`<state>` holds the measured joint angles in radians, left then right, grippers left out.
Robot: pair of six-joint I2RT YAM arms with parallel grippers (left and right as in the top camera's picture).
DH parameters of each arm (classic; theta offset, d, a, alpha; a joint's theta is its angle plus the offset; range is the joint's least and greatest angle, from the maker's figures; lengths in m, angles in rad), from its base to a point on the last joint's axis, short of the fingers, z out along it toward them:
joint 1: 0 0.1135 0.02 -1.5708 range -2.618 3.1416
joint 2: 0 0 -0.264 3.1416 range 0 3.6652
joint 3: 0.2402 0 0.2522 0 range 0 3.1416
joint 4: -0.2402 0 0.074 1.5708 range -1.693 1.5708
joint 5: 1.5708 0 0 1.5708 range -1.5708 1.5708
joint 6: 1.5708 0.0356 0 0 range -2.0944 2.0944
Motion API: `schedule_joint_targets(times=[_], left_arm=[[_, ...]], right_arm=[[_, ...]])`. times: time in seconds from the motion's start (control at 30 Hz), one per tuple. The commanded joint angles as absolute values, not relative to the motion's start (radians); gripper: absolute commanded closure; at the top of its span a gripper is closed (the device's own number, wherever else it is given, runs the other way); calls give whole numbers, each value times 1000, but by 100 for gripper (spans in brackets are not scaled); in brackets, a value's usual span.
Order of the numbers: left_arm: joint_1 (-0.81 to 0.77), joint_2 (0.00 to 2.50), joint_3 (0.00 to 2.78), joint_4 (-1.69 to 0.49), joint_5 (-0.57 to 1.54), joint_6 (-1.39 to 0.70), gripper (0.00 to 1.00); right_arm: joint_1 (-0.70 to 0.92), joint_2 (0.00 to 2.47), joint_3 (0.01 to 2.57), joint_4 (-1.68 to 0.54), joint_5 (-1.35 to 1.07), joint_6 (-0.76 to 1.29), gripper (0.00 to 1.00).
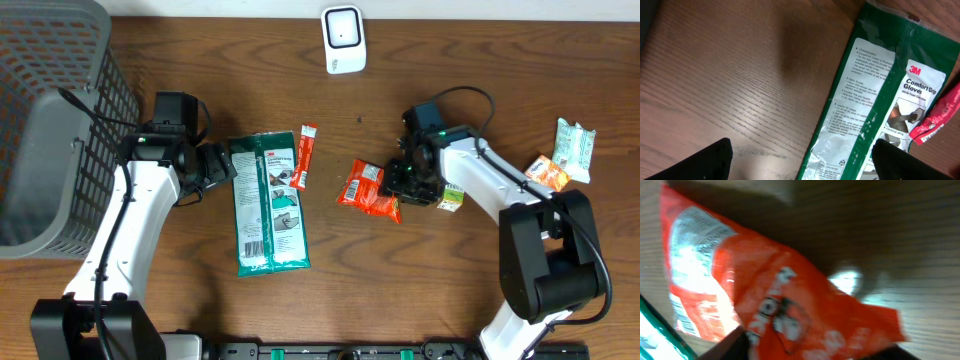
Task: Scan the item barcode
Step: 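Lower the right gripper and grasp the red Hacks candy bag, then lift the red bag with the right gripper toward the scanner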
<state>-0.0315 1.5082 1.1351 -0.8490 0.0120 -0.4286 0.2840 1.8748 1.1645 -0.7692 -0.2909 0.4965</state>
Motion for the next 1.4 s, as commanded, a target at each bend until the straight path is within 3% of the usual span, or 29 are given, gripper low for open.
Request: schedule_joint_targets(times=[0.0,0.17,0.27,0.33,0.37,0.57,1.1,1.37], left_arm=[[-29,1507,1143,-852,-1,-419,10],[-29,1507,1143,-852,-1,-420,10],[-29,1507,1143,-852,-1,-419,10],[-29,1507,1143,-852,-1,-419,10],[-29,1507,1143,-852,-1,-419,10],[-29,1507,1143,-852,-1,-419,10],[-29,1507,1143,-852,-1,-419,10],[-29,1507,1143,-852,-1,-420,10]], right_arm=[[255,1884,1161,-791,-297,463,41],[262,1884,1153,-804,-297,505,49],[274,1884,1139,-780,-288,508,62],[279,1884,1135,-767,-285,508,82],[279,1884,1135,-763,-286,508,99],[269,1841,1155,-763,-327,371,99],[265,1423,1177,-755,-583,-178,99],[265,1400,1182,-744,-551,-203,99]])
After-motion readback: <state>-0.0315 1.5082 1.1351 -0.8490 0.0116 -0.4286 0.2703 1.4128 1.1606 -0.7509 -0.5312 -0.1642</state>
